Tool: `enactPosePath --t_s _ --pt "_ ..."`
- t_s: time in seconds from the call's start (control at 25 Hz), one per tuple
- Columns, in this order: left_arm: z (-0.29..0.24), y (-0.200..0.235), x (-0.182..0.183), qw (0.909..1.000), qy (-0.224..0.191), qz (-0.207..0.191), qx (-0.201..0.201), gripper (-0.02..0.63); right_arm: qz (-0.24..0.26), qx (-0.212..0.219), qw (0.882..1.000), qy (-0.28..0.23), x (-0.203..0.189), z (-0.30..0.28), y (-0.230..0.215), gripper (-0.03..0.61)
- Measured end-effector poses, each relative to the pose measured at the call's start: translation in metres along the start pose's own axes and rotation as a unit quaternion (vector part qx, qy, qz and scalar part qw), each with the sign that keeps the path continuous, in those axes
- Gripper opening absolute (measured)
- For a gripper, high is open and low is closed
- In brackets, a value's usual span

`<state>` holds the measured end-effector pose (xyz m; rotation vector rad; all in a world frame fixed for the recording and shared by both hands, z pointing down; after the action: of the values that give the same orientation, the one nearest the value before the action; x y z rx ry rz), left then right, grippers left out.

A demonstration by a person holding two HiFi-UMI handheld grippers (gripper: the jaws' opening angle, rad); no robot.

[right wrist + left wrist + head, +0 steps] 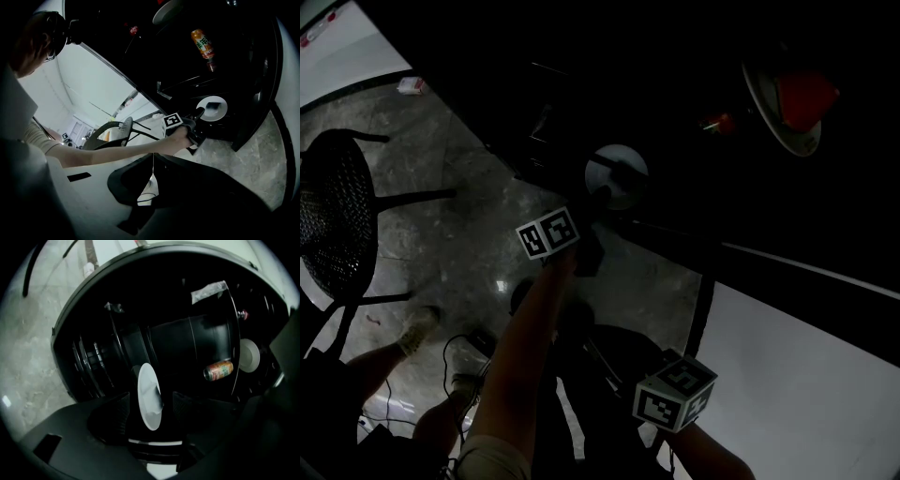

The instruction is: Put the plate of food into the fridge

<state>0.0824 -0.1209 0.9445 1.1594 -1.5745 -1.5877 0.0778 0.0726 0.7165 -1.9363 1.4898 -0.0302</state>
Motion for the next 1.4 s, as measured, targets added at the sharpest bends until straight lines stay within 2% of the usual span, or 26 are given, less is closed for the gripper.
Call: enactPosePath --t_s 0.16,0.28,0.56,0.88,1.0,1.12,1.24,1.4 --pt "0.012 -0.003 -0.007 0.9987 0.034 -0.031 0.021 0.275 0.005 0.003 1.0 0.004 0.001 -0.002 0.004 0.021" --pt "0.014 -0.008 -0.014 0.9971 0.054 -0.052 0.016 0.275 0.007 0.003 1.0 0.009 -0.001 -0.004 0.004 0.021" --pt "0.002 -0.015 -0.02 0.9954 0.083 -0.049 0.0 0.274 0.008 0.003 1.0 0.019 -0.004 -0.008 0.008 0.021" --pt "-0.015 -0.014 -0.009 0.9946 0.093 -0.046 0.007 0.275 0.009 -0.001 1.0 0.016 0.0 -0.01 0.006 0.021" --pt "-0.007 -0.012 -0.009 0.9938 0.102 -0.043 0.011 0.279 0.007 0.002 1.0 0.019 -0.003 -0.01 0.007 0.021" --pt "0.008 -0.011 -0.02 0.99 0.131 -0.05 0.018 0.291 0.007 0.005 1.0 0.024 -0.006 -0.011 0.009 0.021" --pt "0.011 -0.018 -0.029 0.9873 0.146 -0.062 0.005 0.291 0.011 0.006 1.0 0.027 -0.008 -0.013 0.012 0.021" --pt "0.001 -0.03 -0.029 0.987 0.145 -0.069 -0.014 0.29 0.01 0.005 1.0 0.026 -0.008 -0.013 0.012 0.021"
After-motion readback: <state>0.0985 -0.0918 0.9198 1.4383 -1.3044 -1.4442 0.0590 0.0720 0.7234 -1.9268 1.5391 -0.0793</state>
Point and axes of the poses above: the fingertips, and each gripper's own axes: z backward along the fingers, y to its left, x out of its top, the point moved 7 cm from there along z, backward along the fingers, and after that the axes turned 10 degrees about -x, right-handed, at the moved point
